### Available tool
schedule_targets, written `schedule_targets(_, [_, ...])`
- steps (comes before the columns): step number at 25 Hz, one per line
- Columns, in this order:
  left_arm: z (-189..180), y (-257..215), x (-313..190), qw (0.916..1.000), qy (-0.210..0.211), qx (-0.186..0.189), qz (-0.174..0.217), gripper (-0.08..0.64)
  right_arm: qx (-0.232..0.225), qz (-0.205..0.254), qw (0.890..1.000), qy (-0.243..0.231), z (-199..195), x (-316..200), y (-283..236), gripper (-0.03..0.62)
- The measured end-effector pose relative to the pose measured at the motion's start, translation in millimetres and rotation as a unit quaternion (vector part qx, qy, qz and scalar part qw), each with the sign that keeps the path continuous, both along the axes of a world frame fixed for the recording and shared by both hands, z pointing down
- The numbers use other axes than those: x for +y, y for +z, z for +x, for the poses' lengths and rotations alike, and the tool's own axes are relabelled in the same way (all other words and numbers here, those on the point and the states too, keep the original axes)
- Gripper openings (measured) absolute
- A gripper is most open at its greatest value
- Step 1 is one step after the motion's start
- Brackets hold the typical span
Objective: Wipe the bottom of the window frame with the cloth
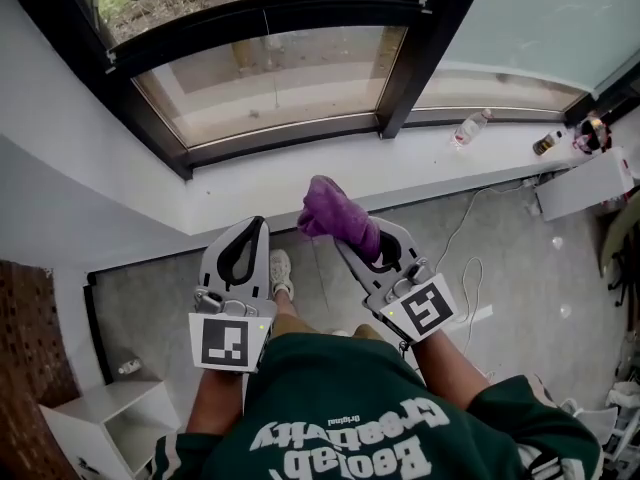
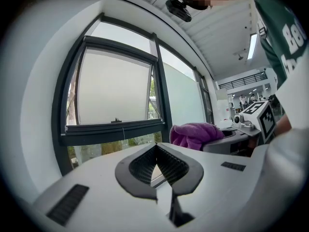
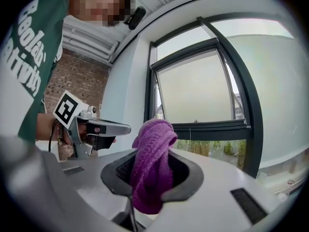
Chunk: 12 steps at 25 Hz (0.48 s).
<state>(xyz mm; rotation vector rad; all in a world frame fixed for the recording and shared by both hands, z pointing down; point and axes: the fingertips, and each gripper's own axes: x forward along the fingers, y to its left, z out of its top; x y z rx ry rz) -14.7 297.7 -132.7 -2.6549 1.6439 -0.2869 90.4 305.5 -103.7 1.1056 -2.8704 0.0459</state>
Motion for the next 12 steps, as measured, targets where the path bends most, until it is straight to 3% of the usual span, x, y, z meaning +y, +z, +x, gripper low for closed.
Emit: schedule_targets(12, [-68,-2,-172,0.9964,0.083,0.009,-0.016,0.009,0.006,-0.023,0.995,0.098,-76,-163,-9,0.104])
